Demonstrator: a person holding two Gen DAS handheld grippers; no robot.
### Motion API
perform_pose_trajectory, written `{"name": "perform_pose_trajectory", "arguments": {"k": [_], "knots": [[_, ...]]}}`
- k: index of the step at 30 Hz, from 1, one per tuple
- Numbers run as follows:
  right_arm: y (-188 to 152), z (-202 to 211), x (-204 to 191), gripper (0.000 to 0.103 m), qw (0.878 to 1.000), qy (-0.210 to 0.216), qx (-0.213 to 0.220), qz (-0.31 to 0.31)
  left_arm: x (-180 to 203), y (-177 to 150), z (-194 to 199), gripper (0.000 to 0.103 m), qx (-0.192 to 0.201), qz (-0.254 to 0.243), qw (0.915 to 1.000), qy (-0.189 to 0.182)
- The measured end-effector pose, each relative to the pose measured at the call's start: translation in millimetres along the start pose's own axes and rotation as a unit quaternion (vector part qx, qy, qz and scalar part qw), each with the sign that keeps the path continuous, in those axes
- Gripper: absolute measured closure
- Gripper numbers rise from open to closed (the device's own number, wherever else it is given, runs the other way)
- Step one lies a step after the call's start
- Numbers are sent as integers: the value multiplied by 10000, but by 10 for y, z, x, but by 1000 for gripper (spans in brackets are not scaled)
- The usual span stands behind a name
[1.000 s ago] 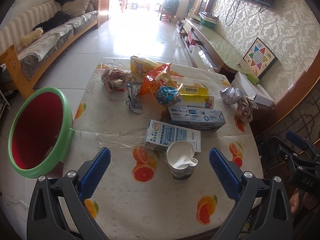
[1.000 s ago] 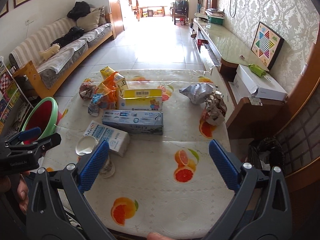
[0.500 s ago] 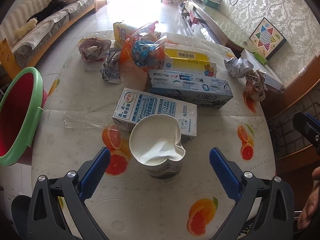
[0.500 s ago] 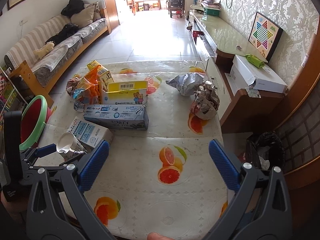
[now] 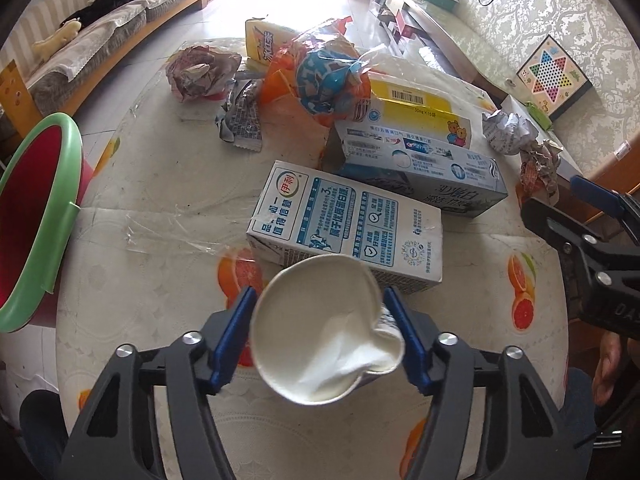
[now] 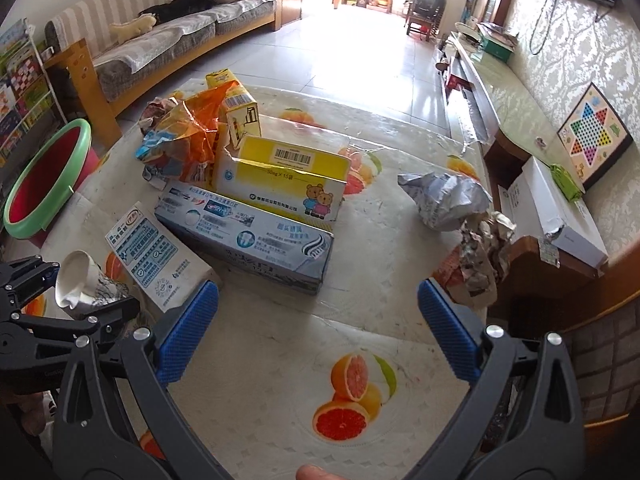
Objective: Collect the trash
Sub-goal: 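Grasp the toothpaste box with the right gripper while the left gripper holds the paper cup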
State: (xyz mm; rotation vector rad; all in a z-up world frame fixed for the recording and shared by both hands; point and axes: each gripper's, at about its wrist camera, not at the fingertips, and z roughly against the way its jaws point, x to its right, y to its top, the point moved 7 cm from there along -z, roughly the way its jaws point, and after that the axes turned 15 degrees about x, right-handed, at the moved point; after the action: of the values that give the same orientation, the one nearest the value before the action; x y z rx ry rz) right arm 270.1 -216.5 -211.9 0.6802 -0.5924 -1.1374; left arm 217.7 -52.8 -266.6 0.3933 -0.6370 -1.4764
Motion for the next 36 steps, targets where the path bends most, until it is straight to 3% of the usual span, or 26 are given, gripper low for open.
{"name": "perform_pose_trajectory", "arguments": {"k": [8, 15, 20, 24, 29, 36], "knots": [[106, -373, -235, 5, 9955, 446, -124, 823, -110, 45, 158, 48, 161, -23, 9999, -59], [62, -628, -386, 5, 9841, 875, -352, 1507, -187, 20, 251, 48, 146, 57, 9998, -95], [22, -733, -396, 21, 9800, 1272, -639, 1395, -224, 35, 270, 48, 177, 98, 9997, -129], [8, -721, -401, 24, 9799, 1324, -701, 1318, -232, 46, 274, 48, 191, 105, 9996, -151], [-45, -600, -449, 44, 9767, 1503, -828, 1292, -218, 66, 294, 48, 244, 59, 9995, -180], [-91, -399, -446, 58, 9768, 1529, -851, 1234, -202, 44, 380, 48, 332, 60, 9992, -220]]}}
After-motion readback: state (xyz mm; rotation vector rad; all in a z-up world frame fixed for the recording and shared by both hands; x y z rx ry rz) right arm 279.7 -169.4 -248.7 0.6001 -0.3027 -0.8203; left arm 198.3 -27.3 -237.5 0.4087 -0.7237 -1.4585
